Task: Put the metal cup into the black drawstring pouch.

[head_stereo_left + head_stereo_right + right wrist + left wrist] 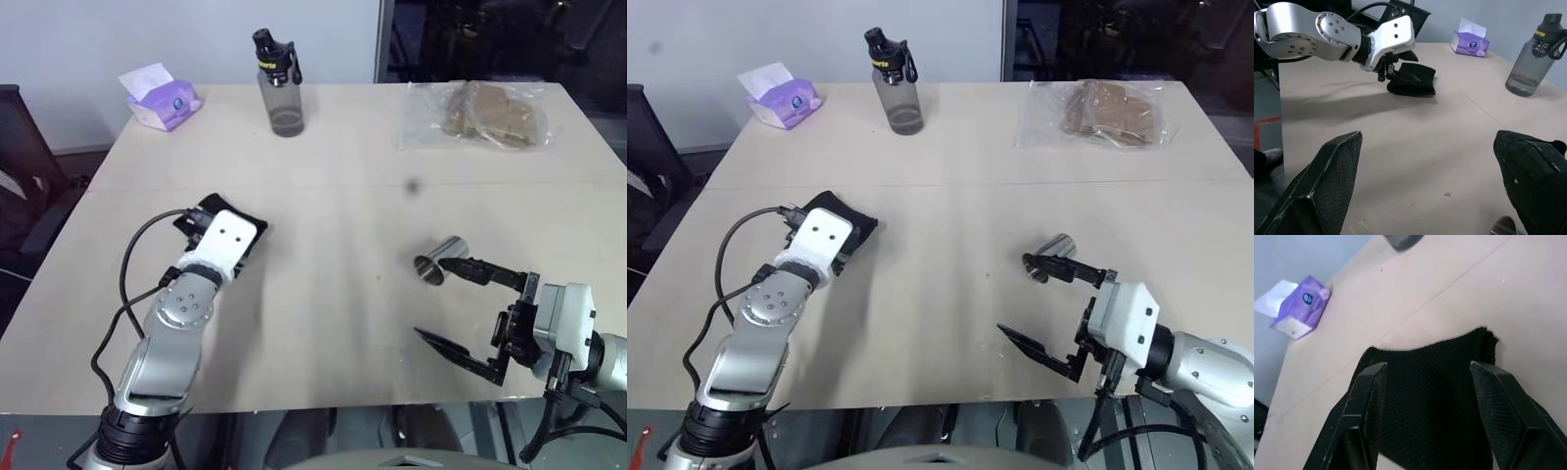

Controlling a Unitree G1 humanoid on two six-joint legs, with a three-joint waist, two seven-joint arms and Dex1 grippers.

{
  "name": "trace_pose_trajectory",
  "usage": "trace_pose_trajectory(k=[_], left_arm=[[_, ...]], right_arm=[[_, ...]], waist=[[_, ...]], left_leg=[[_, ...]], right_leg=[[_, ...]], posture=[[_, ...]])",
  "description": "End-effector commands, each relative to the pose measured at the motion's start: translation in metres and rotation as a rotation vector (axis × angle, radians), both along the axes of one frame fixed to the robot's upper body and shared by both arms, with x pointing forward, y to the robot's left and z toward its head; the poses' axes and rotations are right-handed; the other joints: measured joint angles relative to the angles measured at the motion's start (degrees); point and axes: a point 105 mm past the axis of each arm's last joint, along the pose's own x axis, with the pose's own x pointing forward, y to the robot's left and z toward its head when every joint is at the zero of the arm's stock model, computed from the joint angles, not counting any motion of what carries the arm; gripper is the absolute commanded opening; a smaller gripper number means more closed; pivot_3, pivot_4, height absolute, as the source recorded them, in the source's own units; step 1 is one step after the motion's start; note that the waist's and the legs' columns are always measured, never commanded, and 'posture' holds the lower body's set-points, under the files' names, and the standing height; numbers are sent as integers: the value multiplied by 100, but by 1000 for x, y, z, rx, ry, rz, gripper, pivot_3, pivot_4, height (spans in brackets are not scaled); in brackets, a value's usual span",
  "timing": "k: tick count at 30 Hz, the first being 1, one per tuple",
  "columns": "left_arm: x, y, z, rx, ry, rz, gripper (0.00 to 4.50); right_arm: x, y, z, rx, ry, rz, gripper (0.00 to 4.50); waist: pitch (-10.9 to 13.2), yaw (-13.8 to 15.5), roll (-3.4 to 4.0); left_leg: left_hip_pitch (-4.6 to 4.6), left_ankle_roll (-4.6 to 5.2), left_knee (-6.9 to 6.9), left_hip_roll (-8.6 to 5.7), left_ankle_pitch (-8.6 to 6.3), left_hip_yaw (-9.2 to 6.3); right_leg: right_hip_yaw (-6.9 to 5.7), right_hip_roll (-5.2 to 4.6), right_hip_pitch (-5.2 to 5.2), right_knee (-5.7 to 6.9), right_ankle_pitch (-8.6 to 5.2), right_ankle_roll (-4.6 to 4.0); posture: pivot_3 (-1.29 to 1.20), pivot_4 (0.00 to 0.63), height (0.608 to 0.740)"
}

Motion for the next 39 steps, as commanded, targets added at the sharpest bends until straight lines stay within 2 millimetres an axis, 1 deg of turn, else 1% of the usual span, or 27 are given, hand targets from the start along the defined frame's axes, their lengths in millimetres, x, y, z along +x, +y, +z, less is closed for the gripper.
trace_pose_trajectory(k=[1, 7, 14, 15, 17, 18, 20, 21, 22, 24, 27, 29, 31, 33, 35, 36, 39], left_arm=[[0, -1, 9, 15, -21, 13, 2764], [4, 0, 0, 30, 22, 29, 2764], [9, 0, -1, 32, 36, 37, 2764], [10, 1, -1, 31, 37, 38, 2379], [11, 1, -2, 12, 48, 39, 2162], [12, 2, -2, 16, 49, 38, 1613], [12, 2, -3, 17, 56, 32, 754], [13, 3, -4, 14, 61, 33, 192], [14, 4, -4, 12, 65, 34, 25], [15, 7, -6, -5, 78, 39, 25], [16, 7, -3, -62, 94, 20, 25], [16, -3, 2, -151, 121, -45, 25], [16, -14, 11, -226, 155, -120, 25], [19, -20, 19, -240, 153, -152, 25], [24, -22, 22, -239, 154, -152, 25], [25, -23, 23, -234, 151, -150, 25], [29, -25, 24, -224, 144, -150, 25]], right_arm=[[-5, 3, 9, -4, -51, 15, 4500], [-6, 3, 6, -6, -49, 16, 4500], [-8, 2, 5, -5, -53, 6, 4500], [-8, 1, 5, -6, -53, 4, 4500], [-8, 1, 4, -5, -53, -3, 4500], [-8, 1, 4, -4, -53, -5, 4500], [-8, 1, 4, -5, -54, -9, 4500], [-8, 0, 3, -4, -54, -12, 4500], [-8, 0, 3, -4, -54, -15, 4500], [-6, -1, 2, -4, -50, -36, 4500], [6, -7, -4, -34, -41, -120, 4500], [16, -12, -8, -77, -63, -193, 4500], [36, -23, -20, -147, -26, -311, 4500], [53, -31, -27, -173, 0, -399, 4500], [70, -37, -33, -212, 14, -517, 4500], [76, -37, -35, -222, 14, -548, 4500], [86, -29, -45, -226, 47, -584, 4500]], waist=[[1, 0, -2], [1, -2, -1], [1, 0, -1], [1, 0, -1], [1, -2, -1], [1, -5, -1], [1, -4, -1], [1, -2, -1], [1, 0, -1], [1, 0, -1], [0, -5, -1], [0, -2, -1], [0, -2, -1], [0, -11, -6], [0, -10, -6], [0, -11, -5], [0, -19, -5]], left_leg=[[-1, 0, 0, 0, 0, 0], [0, 0, 0, 0, 0, 0], [0, 0, 1, 0, 0, -2], [0, 0, 1, 0, 0, -2], [0, 0, 1, 0, 0, -1], [0, 0, 1, 0, 0, -1], [0, 0, 1, 0, 0, 0], [0, 0, 1, 0, 0, -1], [0, 0, 1, 0, 0, -1], [0, 0, 1, 0, 0, -1], [0, 0, 2, 0, 0, -1], [0, -1, 2, 0, 1, -1], [0, -2, 4, 0, 1, -1], [0, -4, 4, -1, 3, -1], [-4, -5, 15, -4, 3, 1], [-2, -5, 16, -4, 3, 1], [-3, -24, 14, -6, 14, 1]], right_leg=[[0, 0, 0, 0, 0, 0], [-1, 0, 0, 0, 0, 0], [-1, 0, 0, 1, 0, 0], [-1, 0, 0, 1, 0, 0], [-1, -1, 0, 1, 0, 1], [-1, -1, 0, 1, 0, 1], [-1, 0, 0, 1, 0, 1], [-1, 0, 0, 1, 0, 0], [-1, 0, 0, 1, 0, 1], [-1, -1, 0, 1, 0, 1], [-1, 0, 0, 1, 1, 1], [-1, 0, 0, 2, 1, 1], [-1, 0, 0, 2, 1, 1], [-1, 0, 0, 3, 1, 0], [-1, 1, 0, 4, 3, 1], [0, 1, 1, 6, 3, 1], [0, 3, -5, 10, 4, 0]], posture=[[0, 150, 740], [0, 150, 740], [0, 150, 740], [0, 150, 740], [0, 150, 740], [0, 150, 740], [0, 150, 740], [0, 150, 740], [0, 150, 740], [0, 150, 740], [0, 150, 740], [0, 150, 740], [0, 150, 740], [0, 150, 740], [0, 150, 740], [0, 150, 740], [0, 150, 740]])
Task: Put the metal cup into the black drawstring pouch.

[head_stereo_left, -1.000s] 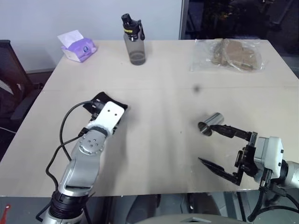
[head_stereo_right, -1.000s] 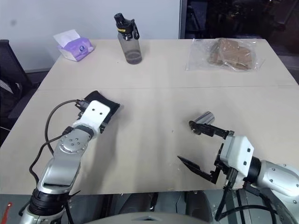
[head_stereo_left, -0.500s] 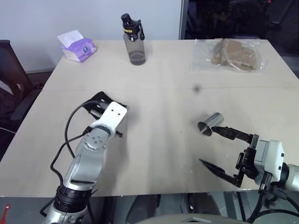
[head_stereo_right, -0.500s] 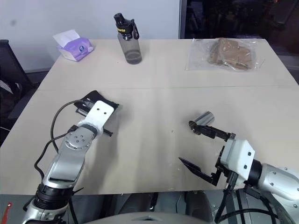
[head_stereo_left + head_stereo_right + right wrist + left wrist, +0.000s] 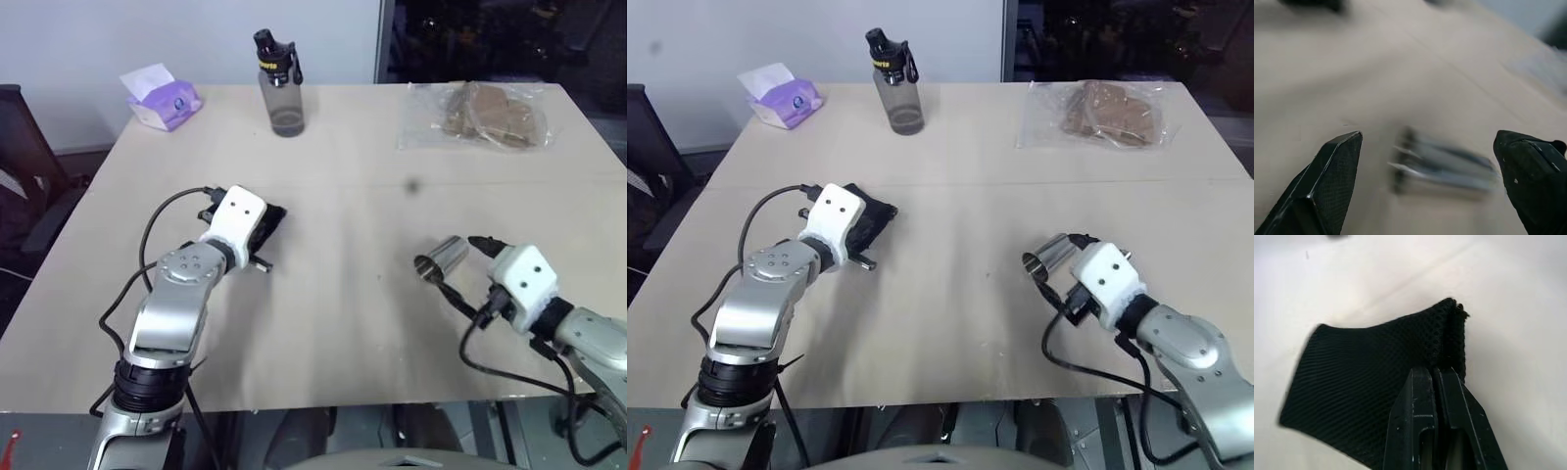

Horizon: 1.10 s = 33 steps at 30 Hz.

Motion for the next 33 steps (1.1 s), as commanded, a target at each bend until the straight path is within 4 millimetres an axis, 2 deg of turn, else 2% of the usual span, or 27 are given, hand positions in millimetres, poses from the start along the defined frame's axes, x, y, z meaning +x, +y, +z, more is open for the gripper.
trace_pose_trajectory(k=[1, 5, 7, 9, 11, 12, 16, 20, 23, 28, 31, 33], left_arm=[[2, -1, 9, 17, -35, 4, 25], [6, -3, 11, 35, -56, 6, 25], [6, -3, 12, 49, -65, 4, 0], [6, -3, 13, 54, -67, 2, 0], [7, -2, 13, 61, -70, 1, 0], [7, -2, 14, 62, -71, 1, 0], [10, -3, 15, 62, -72, -2, 0], [13, -7, 17, 50, -56, -14, 0], [15, -14, 19, 19, -30, -43, 0], [14, -36, 20, -120, 85, -135, 0], [12, -51, 20, -168, 144, -204, 0], [12, -62, 20, -217, 186, -244, 0]], right_arm=[[9, 9, -7, -20, 5, -54, 4500], [21, 9, -13, -74, -11, -134, 4500], [24, 5, -13, -97, -18, -164, 4080], [24, -1, -11, -128, -27, -188, 3400], [22, -4, -8, -167, -40, -188, 2496], [22, -5, -7, -180, -44, -187, 1864], [19, -9, -3, -244, -68, -182, 37], [18, -13, 2, -273, -84, -180, 37], [18, -11, 5, -189, -68, -188, 37], [15, 29, 32, 264, -48, -55, 37], [17, 52, 42, 434, -28, 39, 37], [19, 67, 40, 499, 0, 105, 37]], waist=[[0, -3, 0], [0, 5, 1], [0, 14, 0], [0, 13, 1], [0, 7, 1], [0, 6, 1], [0, -5, 0], [0, -7, 0], [0, -2, 0], [1, -58, 2], [1, -133, 2], [1, -146, 2]], left_leg=[[0, -3, -1, 0, 2, 0], [-7, -5, -1, -1, 1, 0], [-9, -5, -1, -5, 1, 0], [-8, -5, -1, -7, 1, -2], [-8, -5, -1, -7, 1, -2], [-8, -5, -1, -8, 1, -1], [-4, -4, -1, -7, 1, 1], [-5, -4, -1, -7, 1, 2], [-6, -4, 0, -7, 1, 2], [-5, -5, 0, -4, 1, -4], [-6, -5, 1, -5, 1, -5], [-4, -5, 1, -6, 1, -7]], right_leg=[[0, 0, -1, -1, 0, 0], [0, -3, -5, -3, 0, 0], [0, -4, -5, -5, 0, 0], [0, -4, -5, -5, 0, 0], [-1, -4, -5, -4, 0, 0], [0, -3, -5, -4, 0, 0], [0, 0, -4, -4, 0, 0], [0, 1, -4, -4, 0, 0], [-1, 1, -4, -4, 0, 0], [-3, 3, -3, -1, 0, 0], [-1, 1, -3, -2, 0, 0], [-1, 2, -4, 0, 1, 0]], posture=[[0, 150, 740], [0, 150, 740], [0, 150, 740], [0, 150, 740], [0, 150, 740], [0, 150, 740], [0, 150, 740], [0, 150, 740], [0, 150, 740], [0, 150, 740], [0, 150, 740], [0, 150, 740]])
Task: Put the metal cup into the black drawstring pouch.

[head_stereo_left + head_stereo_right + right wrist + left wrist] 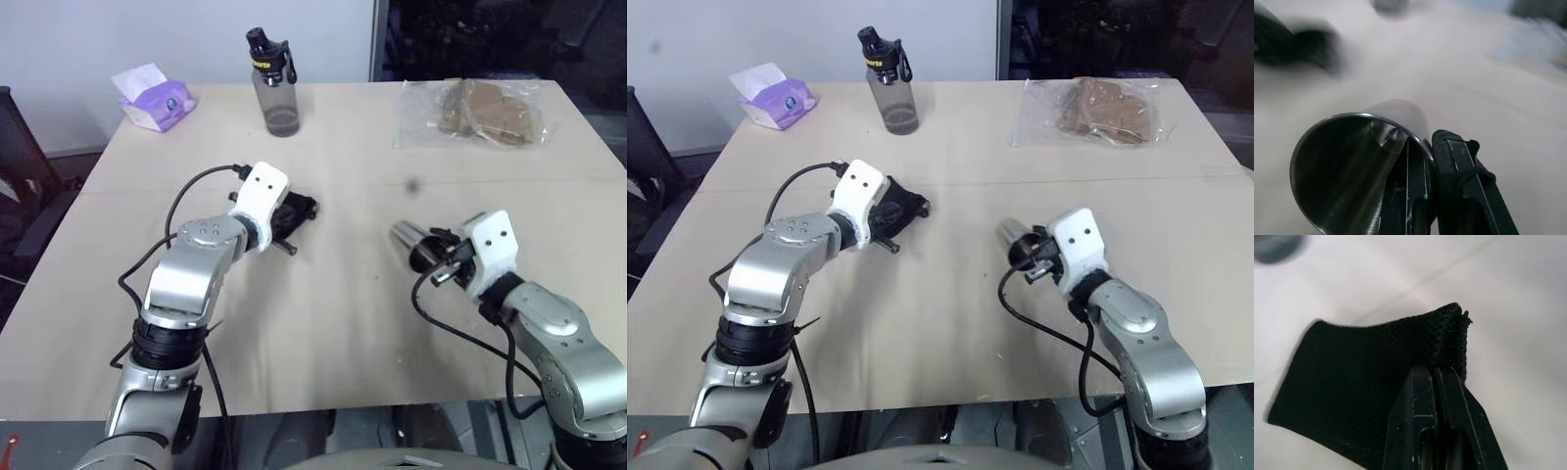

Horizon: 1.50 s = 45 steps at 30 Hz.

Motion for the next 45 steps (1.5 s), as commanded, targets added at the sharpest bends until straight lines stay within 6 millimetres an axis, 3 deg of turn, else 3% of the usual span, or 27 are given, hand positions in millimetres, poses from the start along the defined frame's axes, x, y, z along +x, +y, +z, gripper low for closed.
trace_pose_trajectory(k=[1, 8, 17, 27, 36, 45], left_arm=[[0, -20, 11, -73, 33, -83, 0], [2, -44, 19, -168, 118, -174, 0], [1, -56, 24, -237, 178, -222, 0], [-4, -56, 19, -351, 272, -179, 0], [-8, -54, 12, -348, 301, -176, 0], [-19, -62, 28, -413, 267, -302, 0]], right_arm=[[0, 22, 7, 113, -20, 114, 37], [12, 49, 1, 227, -16, 191, 37], [29, 62, -5, 379, -12, 173, 37], [43, 75, -52, 391, 43, 180, 37], [52, 90, -59, 278, -19, 228, 37], [62, 98, -47, 287, -22, 222, 37]], waist=[[0, -7, 0], [0, -24, 1], [0, -45, 2], [0, -128, 2], [-1, -176, 2], [-1, -176, 2]], left_leg=[[2, 0, 0, -1, 0, -3], [3, -2, 0, -2, 0, -3], [2, -5, -1, -2, 0, 4], [1, -6, -1, -2, 0, 11], [7, -9, -1, 0, 0, 13], [5, -12, -1, 4, 0, 2]], right_leg=[[-2, 1, 0, 5, 0, -1], [0, 1, -8, 23, 0, -1], [13, 2, -31, 49, 0, -2], [20, 3, -37, 53, 0, -2], [34, 9, -46, 68, 0, -3], [38, 8, -47, 69, 1, -3]], posture=[[0, 150, 740], [0, 150, 740], [0, 150, 740], [0, 150, 740], [0, 150, 740], [0, 150, 740]])
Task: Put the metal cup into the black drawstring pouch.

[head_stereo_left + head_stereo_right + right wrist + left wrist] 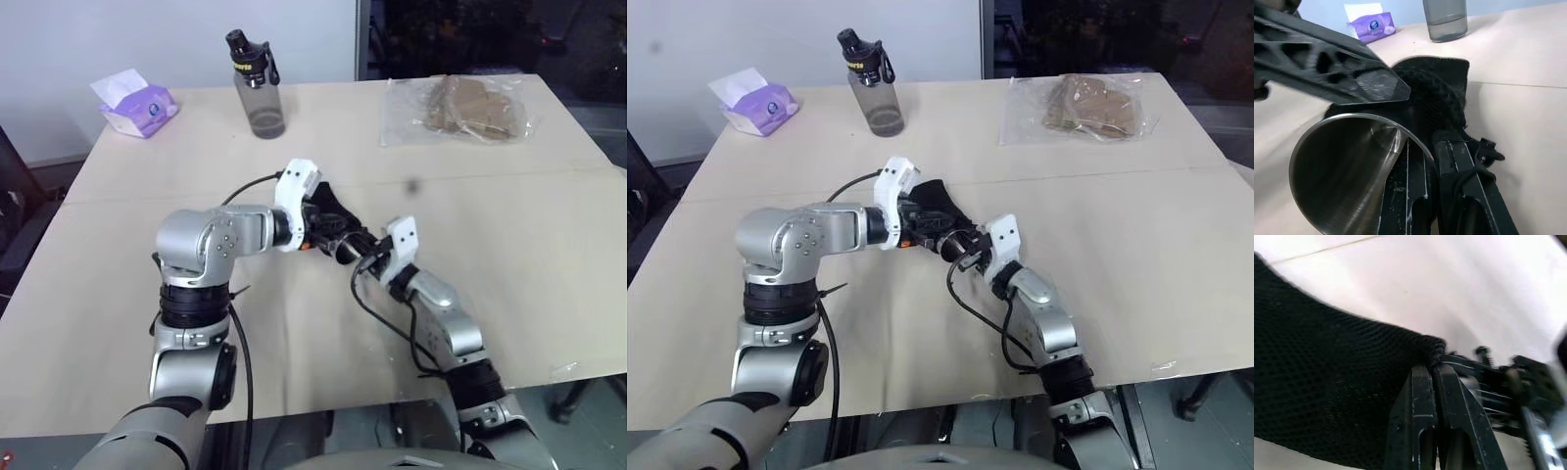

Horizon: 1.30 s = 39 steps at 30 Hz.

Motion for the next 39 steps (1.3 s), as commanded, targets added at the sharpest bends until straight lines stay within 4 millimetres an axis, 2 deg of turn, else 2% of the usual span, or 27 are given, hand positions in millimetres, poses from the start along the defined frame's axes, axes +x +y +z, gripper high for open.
trace_pose_trajectory(k=[1, 4, 8, 11, 13, 16, 19, 22, 24, 26, 29, 31, 35, 39], left_arm=[[-8, -8, 18, -51, -75, -83, 0], [-10, -11, 22, -60, -77, -120, 0], [-11, -15, 23, -71, -73, -145, 0], [-12, -17, 27, -85, -84, -165, 0], [-12, -18, 30, -93, -92, -173, 0], [-12, -19, 36, -114, -94, -176, 0], [-12, -20, 37, -119, -96, -181, 0], [-13, -21, 38, -122, -96, -184, 0], [-13, -21, 36, -121, -97, -181, 0], [-13, -21, 37, -123, -100, -180, 0], [-8, -23, 40, -137, -107, -169, 0], [-4, -24, 44, -156, -102, -157, 0], [-3, -22, 45, -177, -69, -155, 0], [-9, -17, 41, -162, -59, -161, 0]], right_arm=[[3, 8, 25, 17, -70, 4, 37], [10, 6, 27, -26, -68, -35, 37], [10, 10, 38, 73, -16, -17, 37], [10, 14, 37, 92, 37, -1, 37], [13, 15, 31, 4, 29, -13, 37], [13, 17, 18, -223, -68, -4, 37], [14, 17, 16, -309, -119, -5, 37], [14, 21, 24, -194, -76, 1, 37], [15, 22, 39, -15, -9, 16, 37], [15, 22, 44, 17, -1, 25, 37], [9, 30, 38, -249, -182, 73, 37], [7, 33, 37, -300, -239, 99, 37], [22, 20, 63, 96, -36, 12, 37], [26, 10, 71, 325, 93, 35, 37]], waist=[[0, 0, 0], [0, 3, 0], [0, 4, 0], [0, 3, 0], [0, 1, 1], [0, 3, 1], [0, -3, 1], [0, -9, 1], [0, -5, 1], [0, 2, 1], [1, 15, 1], [0, 11, 1], [1, -27, 1], [1, -26, 2]], left_leg=[[0, 0, 0, -1, 0, -1], [0, 0, 0, -3, 0, -1], [-1, -1, 0, -3, 0, -2], [-2, -1, 0, -2, -1, -4], [-2, -1, 0, -3, -1, -6], [-1, -1, 0, -6, -1, 0], [-2, -1, 0, -7, -1, 17], [-2, -2, 0, -5, -1, 18], [-2, -3, 0, -3, -1, 16], [-3, -3, 0, 4, -2, -1], [-4, -3, 1, -5, -2, -4], [-6, -3, 3, -15, -2, 9], [-5, -5, 2, -1, -2, 12], [-4, -11, -1, 8, -5, -11]], right_leg=[[0, 0, 0, 0, 0, 0], [1, 0, 0, 0, 0, 0], [0, 0, -1, 0, 0, 0], [2, 0, -1, -1, 0, 0], [2, 0, -2, -1, 0, 0], [0, 1, -2, 1, 0, 0], [-2, 1, -3, 0, 0, 0], [2, 2, -4, 0, 0, 0], [2, 3, -4, 0, 0, -1], [2, 2, -4, 0, 0, -1], [4, -2, -4, -2, 0, -1], [0, -2, -3, -3, 0, 0], [-3, 9, -5, 0, 0, -1], [6, 11, -8, 0, 2, -4]], posture=[[0, 150, 740], [0, 150, 740], [0, 150, 740], [0, 150, 740], [0, 150, 740], [0, 150, 740], [0, 150, 740], [0, 150, 740], [0, 150, 740], [0, 150, 740], [0, 150, 740], [0, 150, 740], [0, 150, 740], [0, 150, 740]])
